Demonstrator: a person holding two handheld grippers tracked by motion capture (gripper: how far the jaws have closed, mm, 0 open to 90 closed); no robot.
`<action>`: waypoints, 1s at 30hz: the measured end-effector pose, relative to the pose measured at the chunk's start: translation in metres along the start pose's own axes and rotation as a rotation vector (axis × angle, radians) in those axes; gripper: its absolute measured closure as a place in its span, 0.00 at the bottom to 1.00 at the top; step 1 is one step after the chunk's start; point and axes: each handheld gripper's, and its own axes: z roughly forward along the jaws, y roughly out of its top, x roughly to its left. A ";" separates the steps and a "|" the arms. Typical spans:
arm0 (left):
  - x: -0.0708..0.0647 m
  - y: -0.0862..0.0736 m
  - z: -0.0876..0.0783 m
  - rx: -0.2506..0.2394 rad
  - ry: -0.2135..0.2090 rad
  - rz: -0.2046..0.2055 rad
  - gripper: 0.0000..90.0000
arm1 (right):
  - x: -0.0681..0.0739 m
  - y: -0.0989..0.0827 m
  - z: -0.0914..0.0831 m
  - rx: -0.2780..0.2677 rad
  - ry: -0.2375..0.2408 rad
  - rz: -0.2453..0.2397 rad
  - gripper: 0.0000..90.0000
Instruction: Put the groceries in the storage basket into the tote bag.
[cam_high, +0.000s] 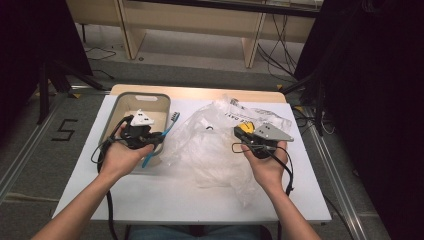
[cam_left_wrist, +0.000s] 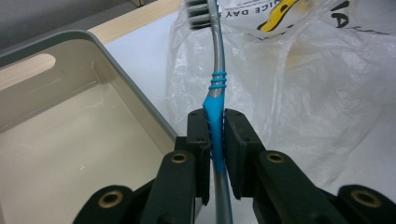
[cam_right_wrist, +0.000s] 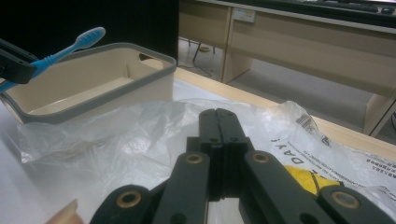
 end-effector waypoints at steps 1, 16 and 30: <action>-0.001 0.000 0.000 -0.002 0.000 0.003 0.90 | 0.000 0.000 0.000 0.000 0.000 0.000 1.00; -0.020 -0.004 -0.001 -0.011 -0.045 0.044 0.90 | 0.000 0.000 0.000 0.000 0.000 -0.003 1.00; -0.038 -0.004 0.000 -0.009 -0.091 0.082 0.90 | 0.000 0.000 0.000 -0.001 0.002 -0.001 1.00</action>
